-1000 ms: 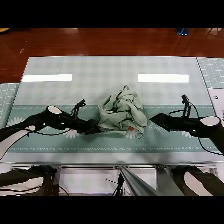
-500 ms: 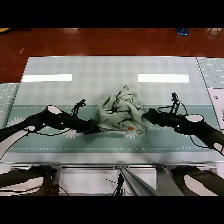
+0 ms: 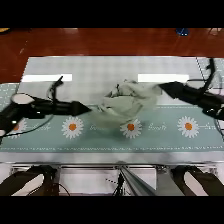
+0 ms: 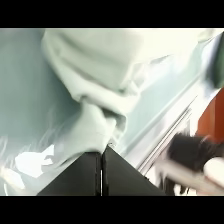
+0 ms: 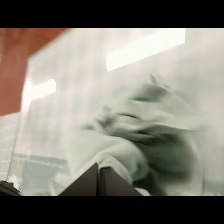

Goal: Fold the shirts.

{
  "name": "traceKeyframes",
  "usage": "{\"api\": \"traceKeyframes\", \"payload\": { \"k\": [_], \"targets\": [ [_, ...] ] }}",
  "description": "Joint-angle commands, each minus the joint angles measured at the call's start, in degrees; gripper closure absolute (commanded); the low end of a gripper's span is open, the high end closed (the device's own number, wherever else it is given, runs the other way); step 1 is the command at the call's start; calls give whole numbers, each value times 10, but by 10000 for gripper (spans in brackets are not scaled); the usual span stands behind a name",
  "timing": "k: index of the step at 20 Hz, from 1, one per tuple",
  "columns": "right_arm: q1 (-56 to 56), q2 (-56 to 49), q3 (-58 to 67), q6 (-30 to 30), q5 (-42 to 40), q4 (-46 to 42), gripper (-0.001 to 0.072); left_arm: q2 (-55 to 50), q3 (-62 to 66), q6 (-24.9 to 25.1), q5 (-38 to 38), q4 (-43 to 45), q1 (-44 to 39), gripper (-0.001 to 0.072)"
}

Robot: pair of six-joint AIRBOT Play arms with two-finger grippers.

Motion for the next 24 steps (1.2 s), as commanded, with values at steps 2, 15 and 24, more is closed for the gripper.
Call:
{"api": "traceKeyframes", "payload": {
  "k": [2, 15, 24],
  "targets": [
    [-58, 72, 150, 35, 49, -77, 687, 145, 144, -45, -78, -1, 128, 687],
    [-106, 128, 464, 258, 144, -489, 687, 225, 605, -162, -118, 179, 239, 687],
    [-106, 128, 617, 259, 281, -570, 688, 224, 722, -177, -79, 303, 239, 687]
  ]
}}
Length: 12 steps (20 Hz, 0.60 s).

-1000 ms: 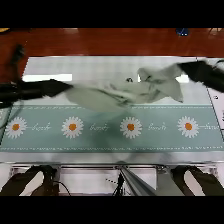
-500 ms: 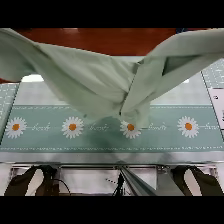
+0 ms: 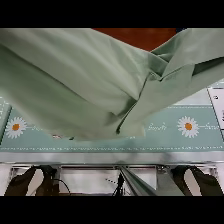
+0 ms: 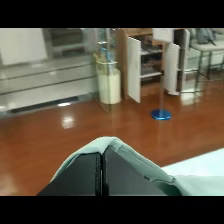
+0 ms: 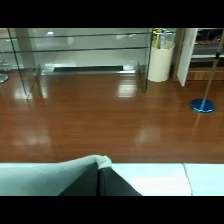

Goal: Fold the shirts.

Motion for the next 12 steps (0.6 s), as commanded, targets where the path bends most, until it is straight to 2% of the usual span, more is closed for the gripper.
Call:
{"api": "traceKeyframes", "payload": {
  "k": [1, 3, 5, 9, 12],
  "targets": [
    [0, 0, 46, 3, 111, -77, 687, -2, 21, -10, -24, 94, 1, 687],
    [0, -11, 45, 3, 209, -80, 688, -24, 21, -10, -84, 131, 1, 687],
    [0, -47, 45, 4, 298, -54, 688, -64, 12, -17, -139, 124, -1, 687],
    [0, -165, 45, 3, 325, -11, 688, -156, -46, -18, -147, 29, -1, 687],
    [13, -291, 45, 3, 326, -12, 688, -243, -76, -18, -147, 25, -40, 686]
  ]
}}
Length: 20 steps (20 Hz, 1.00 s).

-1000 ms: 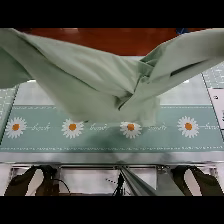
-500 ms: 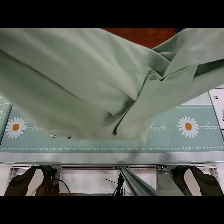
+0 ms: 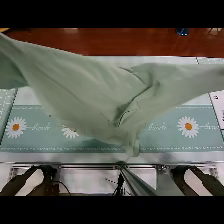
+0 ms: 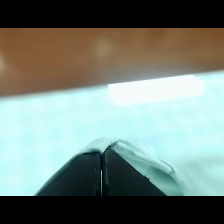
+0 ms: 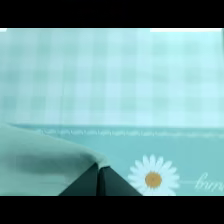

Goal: Fold the shirts.

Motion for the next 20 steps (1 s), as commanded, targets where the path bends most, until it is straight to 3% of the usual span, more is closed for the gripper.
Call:
{"api": "traceKeyframes", "payload": {
  "k": [1, 7, 10, 11, 12, 13, 20],
  "targets": [
    [25, -136, 1, -1, 27, 10, 688, -104, -36, 3, -12, -27, -47, 687],
    [109, -315, 1, -3, -107, -9, 687, -294, -40, 12, 17, 2, -148, 686],
    [111, -348, 1, -3, -172, -14, 688, -373, -41, -45, -14, 10, -156, 669],
    [111, -355, 1, -5, -184, -16, 687, -393, -41, -55, -28, 10, -156, 549],
    [111, -358, 1, -16, -192, -21, 687, -409, -41, -68, -45, 10, -157, 355],
    [111, -359, 1, -32, -200, -28, 687, -416, -41, -64, -65, 11, -156, 311],
    [97, -358, 1, -51, -189, -53, 687, -292, -85, -70, -154, 27, -110, 313]
  ]
}}
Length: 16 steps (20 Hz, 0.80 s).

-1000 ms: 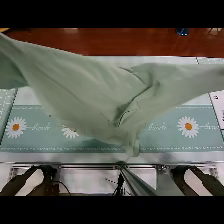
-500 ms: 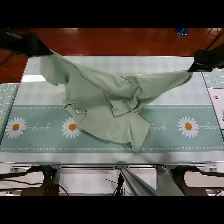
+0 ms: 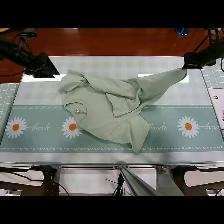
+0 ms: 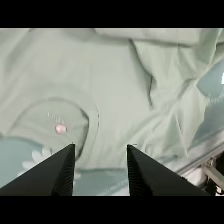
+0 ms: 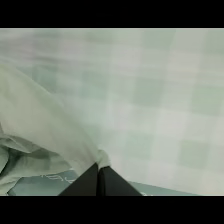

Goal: Fold the shirts.

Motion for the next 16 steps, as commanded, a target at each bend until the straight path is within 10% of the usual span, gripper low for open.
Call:
{"api": "traceKeyframes", "payload": {
  "k": [1, 5, 9, 16],
  "targets": [
    [-9, -2, 0, -6, 5, -27, 687, 87, -85, 0, -28, 16, -1, 312],
    [-25, -2, 0, -2, 22, -26, 687, 251, -441, 0, 118, -26, -59, 279],
    [-28, -2, 0, -2, 17, -15, 687, 325, -696, 0, 256, -154, -127, 31],
    [-28, -2, 0, -2, 12, -14, 687, 281, -760, 0, 469, -260, -285, 31]
  ]
}}
